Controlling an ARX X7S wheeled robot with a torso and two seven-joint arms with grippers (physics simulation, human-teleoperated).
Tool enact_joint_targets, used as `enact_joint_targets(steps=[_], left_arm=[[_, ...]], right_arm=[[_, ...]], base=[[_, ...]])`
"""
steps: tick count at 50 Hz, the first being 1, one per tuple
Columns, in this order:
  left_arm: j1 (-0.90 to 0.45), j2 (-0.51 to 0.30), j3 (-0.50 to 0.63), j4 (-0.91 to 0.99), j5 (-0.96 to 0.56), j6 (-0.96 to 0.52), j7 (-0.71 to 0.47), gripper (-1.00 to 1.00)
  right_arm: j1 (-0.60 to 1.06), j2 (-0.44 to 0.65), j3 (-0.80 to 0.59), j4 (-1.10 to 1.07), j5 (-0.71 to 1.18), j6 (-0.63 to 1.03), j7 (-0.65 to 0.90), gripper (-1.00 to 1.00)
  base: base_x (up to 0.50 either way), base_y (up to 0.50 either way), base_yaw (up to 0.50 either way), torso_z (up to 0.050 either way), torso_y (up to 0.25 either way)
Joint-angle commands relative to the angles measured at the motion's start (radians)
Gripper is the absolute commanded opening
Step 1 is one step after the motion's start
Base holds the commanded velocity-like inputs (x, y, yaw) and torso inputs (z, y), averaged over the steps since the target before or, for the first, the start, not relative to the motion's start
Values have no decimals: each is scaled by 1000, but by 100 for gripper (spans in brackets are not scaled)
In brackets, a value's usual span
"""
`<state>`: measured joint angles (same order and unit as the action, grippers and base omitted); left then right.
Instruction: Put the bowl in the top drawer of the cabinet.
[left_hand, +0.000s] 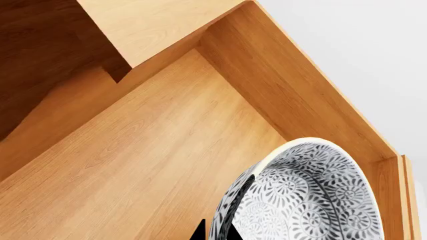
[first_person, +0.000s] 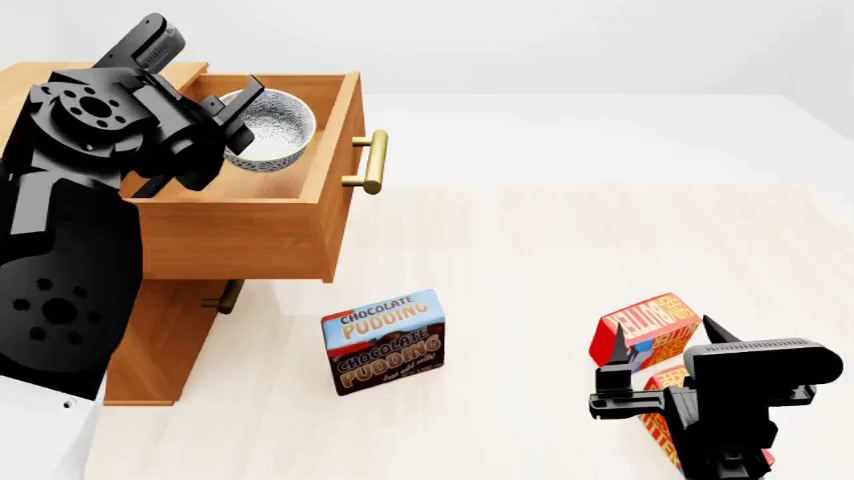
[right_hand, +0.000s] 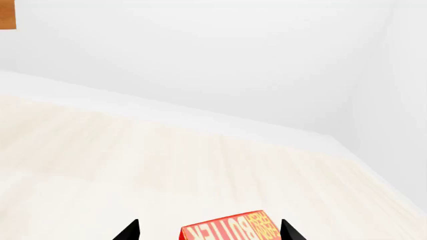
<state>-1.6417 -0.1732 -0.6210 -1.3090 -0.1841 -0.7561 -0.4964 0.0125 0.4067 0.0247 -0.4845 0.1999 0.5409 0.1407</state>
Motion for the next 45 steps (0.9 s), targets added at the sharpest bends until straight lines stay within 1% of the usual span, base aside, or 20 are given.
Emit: enact_joint_targets(steps=[1,16,25,26,45], left_arm=[[-11,11,-158,0,149,5,15,-100],[0,11,-203,0,175,40,-39,-100],[6,12,-215,0,177,42,-45,-100],[6,12,-216,0,177,43,-46,100],[0,3,-233,0,180,43,-34,100]], right_arm=[[0,3,2,2,4,0,2,100],[-6,6,10,7,10,-9,4,100],[-15,8,14,10,13,-17,5,100],[-14,7,13,11,12,-17,5,100],[-10,9,7,14,15,-16,10,100]], base=[[0,0,0,0,0],[0,0,0,0,0],[0,0,0,0,1],[0,0,0,0,0],[0,0,0,0,0]])
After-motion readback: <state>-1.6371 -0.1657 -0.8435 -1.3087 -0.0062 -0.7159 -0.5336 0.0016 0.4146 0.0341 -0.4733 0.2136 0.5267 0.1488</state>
